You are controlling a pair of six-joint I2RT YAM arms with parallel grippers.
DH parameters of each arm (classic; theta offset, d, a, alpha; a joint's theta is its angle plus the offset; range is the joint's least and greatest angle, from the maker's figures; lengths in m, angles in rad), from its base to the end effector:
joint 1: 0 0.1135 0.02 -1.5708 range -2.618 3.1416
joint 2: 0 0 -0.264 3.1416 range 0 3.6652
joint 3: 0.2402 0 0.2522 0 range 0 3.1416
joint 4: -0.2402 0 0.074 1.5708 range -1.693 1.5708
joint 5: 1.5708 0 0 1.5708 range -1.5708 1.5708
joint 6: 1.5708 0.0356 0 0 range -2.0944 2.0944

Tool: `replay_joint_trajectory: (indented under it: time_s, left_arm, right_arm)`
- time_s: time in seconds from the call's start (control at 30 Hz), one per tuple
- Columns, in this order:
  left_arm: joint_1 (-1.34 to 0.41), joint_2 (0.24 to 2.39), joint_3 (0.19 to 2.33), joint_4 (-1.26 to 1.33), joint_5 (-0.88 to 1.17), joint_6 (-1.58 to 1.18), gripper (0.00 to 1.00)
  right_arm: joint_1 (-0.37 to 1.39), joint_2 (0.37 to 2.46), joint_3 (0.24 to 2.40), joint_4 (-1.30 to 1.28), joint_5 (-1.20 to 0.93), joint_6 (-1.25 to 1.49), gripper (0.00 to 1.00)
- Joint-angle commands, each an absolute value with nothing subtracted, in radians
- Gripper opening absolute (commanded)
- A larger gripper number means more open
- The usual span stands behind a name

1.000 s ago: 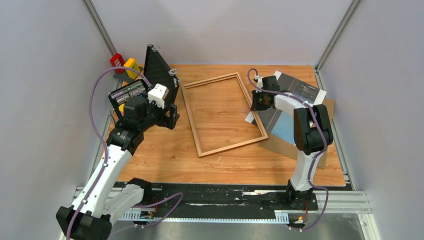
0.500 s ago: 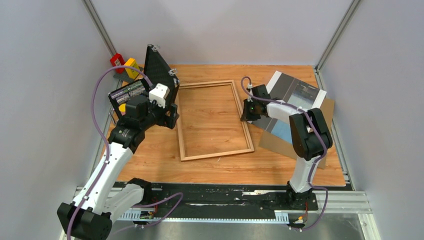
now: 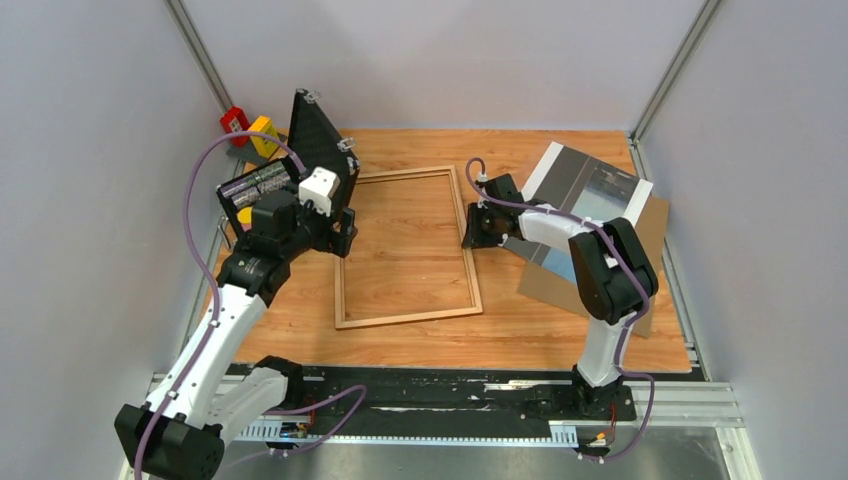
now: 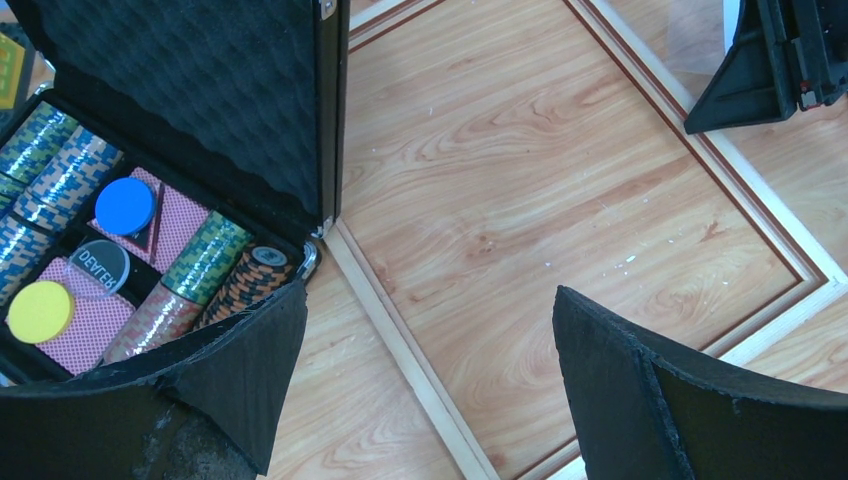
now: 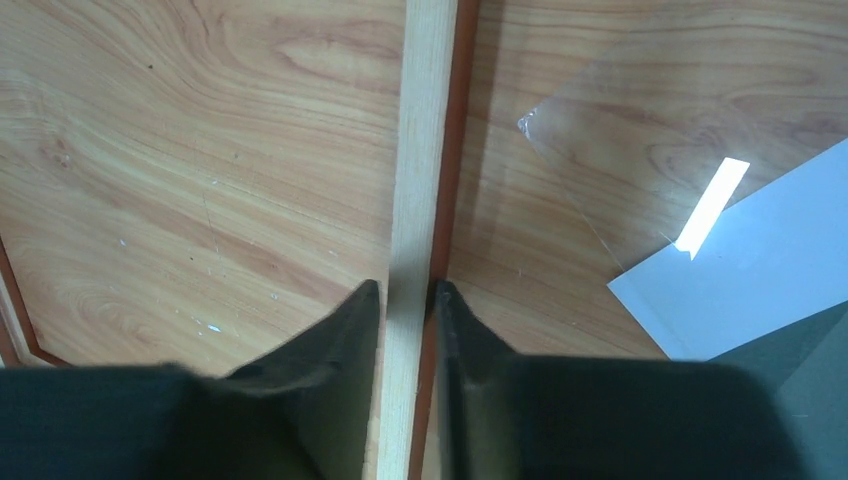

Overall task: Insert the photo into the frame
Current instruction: Adjust the photo frame at the center of the board.

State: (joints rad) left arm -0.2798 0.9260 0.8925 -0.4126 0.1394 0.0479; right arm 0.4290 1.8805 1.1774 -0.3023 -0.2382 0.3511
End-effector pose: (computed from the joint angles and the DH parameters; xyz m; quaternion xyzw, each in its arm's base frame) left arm 0.1973 -0.0618 0.3291 0.1743 0.8266 -0.1201 0.5215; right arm 0.3460 0.1675 0.1606 -0.0702 0.9515 0.2108 0.2128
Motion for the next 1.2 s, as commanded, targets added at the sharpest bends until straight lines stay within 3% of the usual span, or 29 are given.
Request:
replay_joint_trajectory:
  time_s: [0.0, 0.07, 0.2, 0.27, 0.37, 0.5, 0.73, 0.9, 1.17]
  left_arm:
    - [-0.28, 0.927, 0.885, -0.37, 0.131, 0.063, 1.0]
    - [-0.28, 0.929, 0.885, -0.368, 0.13, 0.063, 1.0]
    - [-0.281, 0.934, 0.886, -0.365, 0.133, 0.063, 1.0]
    - [-0.281, 0.946, 0.891, -0.36, 0.145, 0.063, 1.0]
    - [-0.28, 0.986, 0.921, -0.356, 0.164, 0.069, 1.0]
    - [-0.284, 1.057, 0.976, -0.351, 0.203, 0.074, 1.0]
    - [-0.341, 1.19, 1.085, -0.293, 0.234, 0.067, 1.0]
    - [-0.453, 1.364, 1.218, -0.289, 0.17, 0.066, 1.0]
    - [-0.624, 1.693, 1.513, -0.33, 0.1, 0.068, 1.0]
  right_arm:
    - [0.433, 1.889, 1.22, -0.268, -0.246, 0.393, 0.19]
    - [0.431, 1.899, 1.229, -0.271, -0.233, 0.396, 0.03]
    - [0.424, 1.915, 1.241, -0.28, -0.219, 0.402, 0.02]
    - [0.413, 1.905, 1.239, -0.282, -0.211, 0.396, 0.12]
    - [0.386, 1.86, 1.228, -0.284, -0.207, 0.379, 0.36]
    - [0.343, 1.764, 1.208, -0.286, -0.201, 0.315, 0.54]
    - [0.272, 1.604, 1.157, -0.296, -0.179, 0.163, 0.68]
    - [0.127, 1.53, 1.135, -0.337, -0.184, 0.126, 0.78]
    - [-0.071, 1.464, 1.032, -0.358, -0.207, 0.109, 0.8]
